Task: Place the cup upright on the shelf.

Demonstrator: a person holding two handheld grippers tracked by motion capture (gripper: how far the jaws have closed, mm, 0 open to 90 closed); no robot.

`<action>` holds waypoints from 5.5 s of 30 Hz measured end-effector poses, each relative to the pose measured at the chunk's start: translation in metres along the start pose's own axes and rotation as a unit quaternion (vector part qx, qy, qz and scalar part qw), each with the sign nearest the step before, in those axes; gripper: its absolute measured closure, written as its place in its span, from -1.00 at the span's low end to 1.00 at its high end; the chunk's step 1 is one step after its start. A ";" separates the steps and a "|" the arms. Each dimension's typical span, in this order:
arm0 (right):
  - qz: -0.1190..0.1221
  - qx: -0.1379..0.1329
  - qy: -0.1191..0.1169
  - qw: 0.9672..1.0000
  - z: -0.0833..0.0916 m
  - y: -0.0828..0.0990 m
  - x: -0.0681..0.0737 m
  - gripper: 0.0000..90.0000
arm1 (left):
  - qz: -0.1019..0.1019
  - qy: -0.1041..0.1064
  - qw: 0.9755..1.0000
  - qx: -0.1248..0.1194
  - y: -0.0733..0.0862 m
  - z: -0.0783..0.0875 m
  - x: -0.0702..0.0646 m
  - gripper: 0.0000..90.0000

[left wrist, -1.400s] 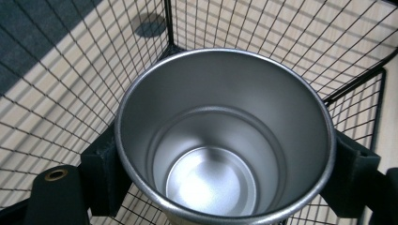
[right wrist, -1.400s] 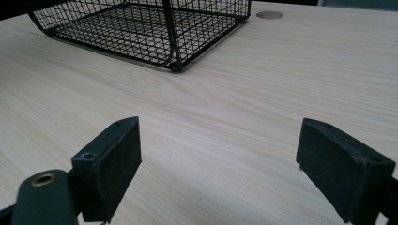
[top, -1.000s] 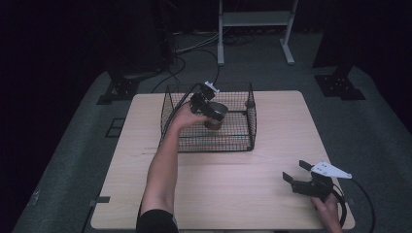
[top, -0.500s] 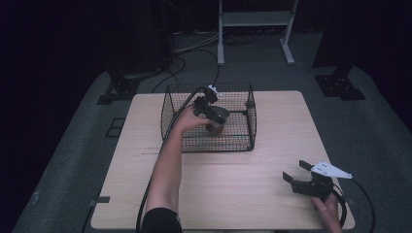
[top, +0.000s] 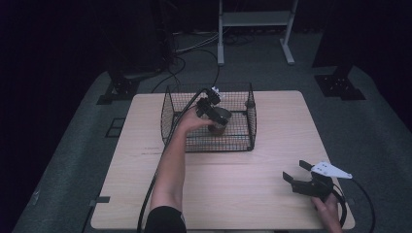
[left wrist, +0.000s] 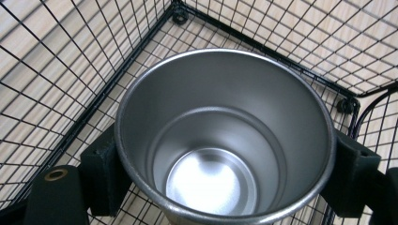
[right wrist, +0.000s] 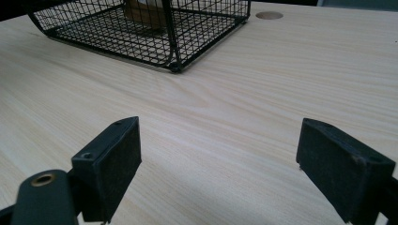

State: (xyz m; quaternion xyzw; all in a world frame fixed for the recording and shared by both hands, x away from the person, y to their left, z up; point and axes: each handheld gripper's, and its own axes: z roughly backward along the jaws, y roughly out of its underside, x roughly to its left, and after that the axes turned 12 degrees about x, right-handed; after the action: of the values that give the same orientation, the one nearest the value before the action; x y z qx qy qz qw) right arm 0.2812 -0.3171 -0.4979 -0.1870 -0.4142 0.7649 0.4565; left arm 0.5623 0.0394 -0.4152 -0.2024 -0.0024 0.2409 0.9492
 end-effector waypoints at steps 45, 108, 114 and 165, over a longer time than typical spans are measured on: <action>-0.001 0.001 -0.001 1.000 0.000 0.000 0.000 -0.70 | -0.018 -0.029 0.999 0.031 0.013 0.009 -0.011 -0.78; -0.002 0.001 0.008 1.000 -0.001 0.000 0.001 -0.70 | -0.059 -0.051 0.993 -0.092 0.063 0.097 -0.081 -0.86; -0.002 0.001 0.009 1.000 -0.001 0.000 0.001 -0.70 | -0.070 -0.053 0.992 -0.094 0.074 0.100 -0.094 -0.86; -0.002 0.005 0.016 1.000 -0.001 -0.001 0.002 -0.70 | -0.077 -0.044 0.985 -0.148 0.176 0.102 -0.157 -0.86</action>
State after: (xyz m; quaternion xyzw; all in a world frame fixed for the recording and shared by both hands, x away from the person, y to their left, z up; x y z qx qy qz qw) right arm 0.2811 -0.3149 -0.4978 -0.1958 -0.4034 0.7629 0.4658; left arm 0.3327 0.1474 -0.3747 -0.3292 -0.0952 0.1726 0.9235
